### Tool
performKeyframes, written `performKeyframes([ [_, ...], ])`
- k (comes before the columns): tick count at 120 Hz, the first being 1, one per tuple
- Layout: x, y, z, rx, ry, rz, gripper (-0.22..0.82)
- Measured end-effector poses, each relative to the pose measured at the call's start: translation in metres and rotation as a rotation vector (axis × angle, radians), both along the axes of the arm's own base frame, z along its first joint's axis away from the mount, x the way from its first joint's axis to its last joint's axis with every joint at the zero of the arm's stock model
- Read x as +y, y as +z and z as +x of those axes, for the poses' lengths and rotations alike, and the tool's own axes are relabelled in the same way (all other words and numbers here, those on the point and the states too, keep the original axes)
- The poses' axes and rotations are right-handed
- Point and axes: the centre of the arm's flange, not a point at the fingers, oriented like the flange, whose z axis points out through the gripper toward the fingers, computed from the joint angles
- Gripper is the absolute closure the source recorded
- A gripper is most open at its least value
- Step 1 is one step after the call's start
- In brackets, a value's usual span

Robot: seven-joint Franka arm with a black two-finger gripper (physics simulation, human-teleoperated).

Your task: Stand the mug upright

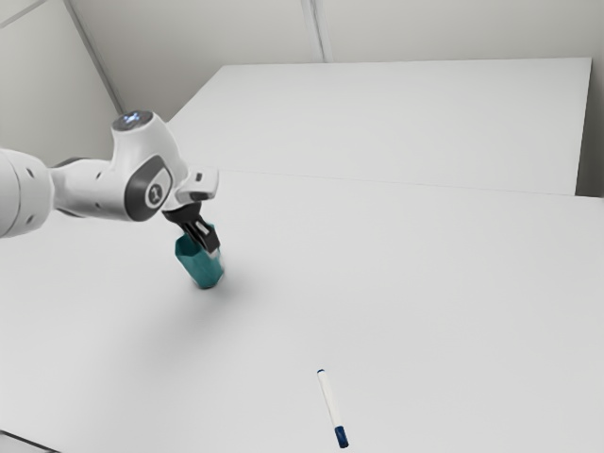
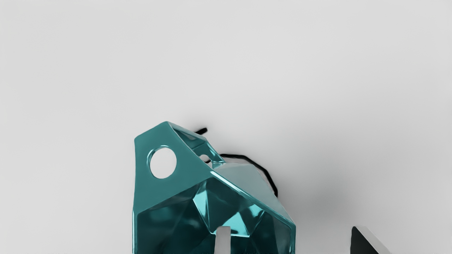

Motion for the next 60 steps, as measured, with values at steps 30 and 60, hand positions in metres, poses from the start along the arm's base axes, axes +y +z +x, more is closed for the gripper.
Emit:
performKeyframes([
  [30,-0.010,0.068,0.012,-0.047,0.011,-0.040,0.19],
  [60,-0.007,0.143,0.048,0.009,0.110,-0.077,0.06],
])
